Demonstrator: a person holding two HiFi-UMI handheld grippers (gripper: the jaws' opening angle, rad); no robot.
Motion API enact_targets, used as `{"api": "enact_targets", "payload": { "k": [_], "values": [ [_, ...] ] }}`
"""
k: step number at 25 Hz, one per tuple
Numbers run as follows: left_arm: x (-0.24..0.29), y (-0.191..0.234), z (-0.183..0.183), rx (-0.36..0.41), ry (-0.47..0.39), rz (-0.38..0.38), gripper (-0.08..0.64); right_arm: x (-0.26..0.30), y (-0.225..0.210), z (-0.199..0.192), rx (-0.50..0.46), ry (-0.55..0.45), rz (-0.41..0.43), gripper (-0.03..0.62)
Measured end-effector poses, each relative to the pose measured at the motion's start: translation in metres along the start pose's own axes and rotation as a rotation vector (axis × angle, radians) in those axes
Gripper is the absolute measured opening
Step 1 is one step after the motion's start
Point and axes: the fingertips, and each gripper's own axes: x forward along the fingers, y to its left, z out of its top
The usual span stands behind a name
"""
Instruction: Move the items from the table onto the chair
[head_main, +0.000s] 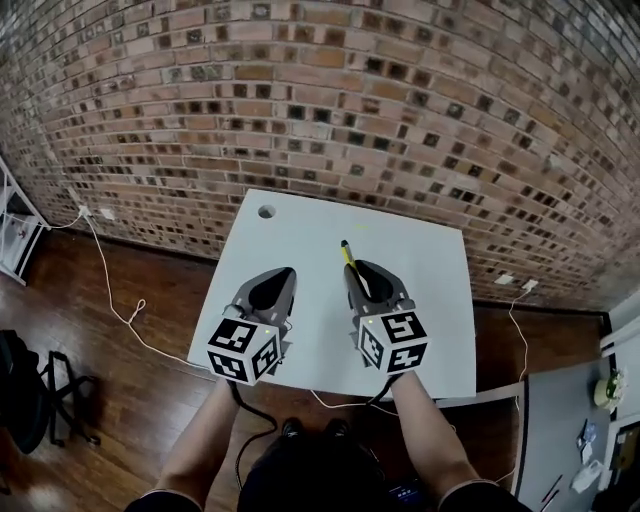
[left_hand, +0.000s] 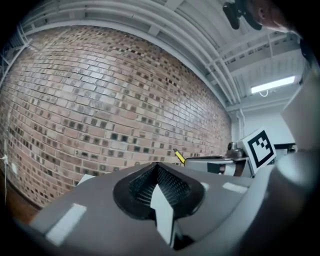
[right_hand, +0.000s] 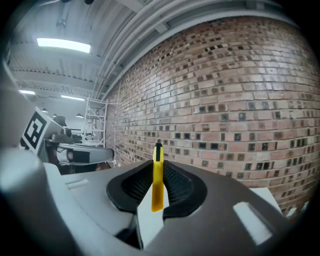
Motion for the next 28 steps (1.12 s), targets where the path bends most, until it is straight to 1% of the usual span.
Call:
{"api": "enact_targets", "payload": {
  "k": [3, 7, 13, 17, 20, 23, 28],
  "values": [
    [0.006, -0.022, 0.005, 0.019, -0.009, -0.036, 0.012, -0.028, -0.01, 0.013, -0.004, -0.045, -0.032, 0.063],
    [0.01, -0.049, 0.006, 0.023, -0.01, -0.09, 0.012, -0.059, -0.021, 0.024, -0.008, -0.088, -0.087, 0.061],
    [0.021, -0.093, -0.001, 0.04, 0.008, -0.205, 0.012, -0.106, -0.047, 0.026, 0.0, -0.12, -0.209, 0.063],
    [0.035, -0.139, -0.011, 0.04, 0.027, -0.3, 0.012, -0.155, -0.073, 0.016, -0.004, -0.122, -0.319, 0.063],
    [0.047, -0.193, -0.018, 0.051, 0.038, -0.405, 0.012, -0.208, -0.1, 0.008, 0.001, -0.125, -0.429, 0.063],
    [0.057, -0.262, -0.026, 0.076, 0.042, -0.521, 0.012, -0.277, -0.128, 0.0, -0.007, -0.135, -0.548, 0.063],
    [0.059, -0.38, -0.048, 0.078, 0.061, -0.663, 0.012, -0.397, -0.165, -0.015, -0.02, -0.14, -0.7, 0.063]
  ]
}}
